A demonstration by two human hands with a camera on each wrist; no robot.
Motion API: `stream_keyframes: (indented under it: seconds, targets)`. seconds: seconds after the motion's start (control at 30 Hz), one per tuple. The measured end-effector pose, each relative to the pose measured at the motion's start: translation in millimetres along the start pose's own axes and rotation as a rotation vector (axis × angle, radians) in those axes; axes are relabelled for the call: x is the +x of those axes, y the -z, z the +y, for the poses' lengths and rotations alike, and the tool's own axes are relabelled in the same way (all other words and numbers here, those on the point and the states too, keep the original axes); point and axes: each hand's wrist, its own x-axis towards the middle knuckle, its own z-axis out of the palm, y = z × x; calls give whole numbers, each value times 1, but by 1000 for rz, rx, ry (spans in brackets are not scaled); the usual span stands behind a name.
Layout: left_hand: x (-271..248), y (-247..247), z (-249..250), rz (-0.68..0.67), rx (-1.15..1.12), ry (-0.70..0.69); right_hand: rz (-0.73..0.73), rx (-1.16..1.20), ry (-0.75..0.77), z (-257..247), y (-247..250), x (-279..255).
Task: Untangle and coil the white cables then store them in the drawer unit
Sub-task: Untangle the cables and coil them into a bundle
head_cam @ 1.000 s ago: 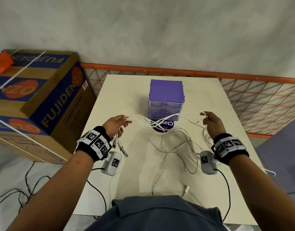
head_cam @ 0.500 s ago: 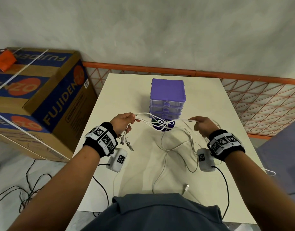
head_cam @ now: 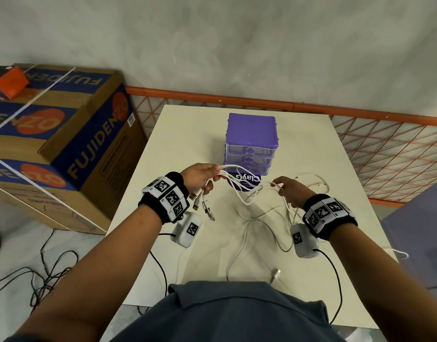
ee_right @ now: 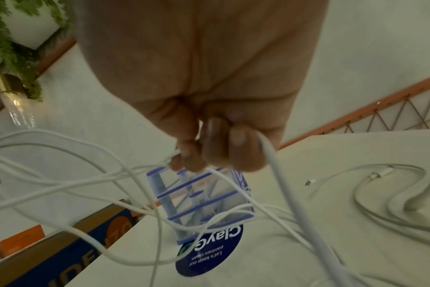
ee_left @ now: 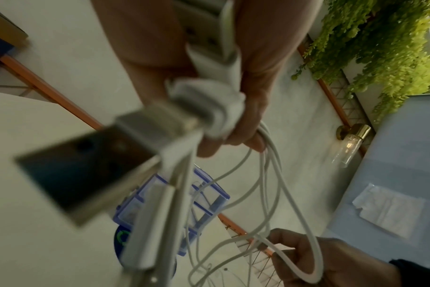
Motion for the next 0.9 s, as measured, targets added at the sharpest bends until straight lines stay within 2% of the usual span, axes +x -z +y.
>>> stream_keyframes:
  seconds: [0.07, 0.13, 0.3, 0.4, 0.57, 0.67, 0.77, 0.9]
  targets:
    - [-1, -2, 2, -30, -3, 6, 33, 27, 51, 1, 4, -1]
    - [-2, -3, 2, -33, 19, 8, 127, 45, 115, 3, 9, -4]
    - [-3, 3, -2, 6, 4, 25, 558, 241, 165, 12, 26, -2]
    - [-2, 4, -6, 42, -20, 57, 622, 308, 156, 13, 33, 0]
    - [-2, 5, -11, 37, -89, 80, 585, 306, 108, 13, 39, 1]
    - [-3, 6, -11, 18, -112, 51, 443, 276, 34, 9, 36, -2]
    - [-4, 6, -10, -12, -143, 50, 269, 234, 63, 2, 32, -6]
    - [-6, 3, -6, -60, -188, 67, 96, -105, 150, -5, 27, -11]
